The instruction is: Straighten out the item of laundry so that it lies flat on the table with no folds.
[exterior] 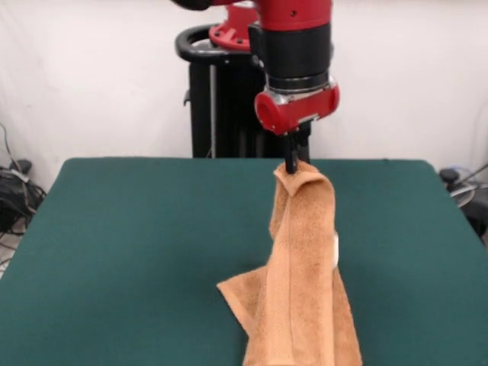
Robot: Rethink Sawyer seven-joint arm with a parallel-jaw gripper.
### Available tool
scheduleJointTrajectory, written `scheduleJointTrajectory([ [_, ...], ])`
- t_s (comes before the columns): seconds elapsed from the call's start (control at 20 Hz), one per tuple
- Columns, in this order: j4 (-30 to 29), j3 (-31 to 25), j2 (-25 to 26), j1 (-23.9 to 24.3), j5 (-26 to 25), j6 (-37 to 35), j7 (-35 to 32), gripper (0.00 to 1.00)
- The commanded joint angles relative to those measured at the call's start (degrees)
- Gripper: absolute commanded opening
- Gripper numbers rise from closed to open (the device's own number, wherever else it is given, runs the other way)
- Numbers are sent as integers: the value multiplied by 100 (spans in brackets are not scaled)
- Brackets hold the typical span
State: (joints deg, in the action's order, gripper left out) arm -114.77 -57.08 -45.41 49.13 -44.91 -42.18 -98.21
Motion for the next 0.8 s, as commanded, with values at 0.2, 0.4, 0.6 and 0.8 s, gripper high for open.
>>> scheduleJointTrajectory([
  [0.2, -1473, 1190, -1156, -748, 1065, 644, -2372, 0],
  [0.4, -1704, 1539, -1197, -1071, 1250, 1043, -2575, 0],
  [0.6, -1861, 1829, -1478, -1417, 1461, 1197, -2656, 0],
  [0.8, -1894, 2194, -1405, -1718, 1498, 1433, -2692, 0],
])
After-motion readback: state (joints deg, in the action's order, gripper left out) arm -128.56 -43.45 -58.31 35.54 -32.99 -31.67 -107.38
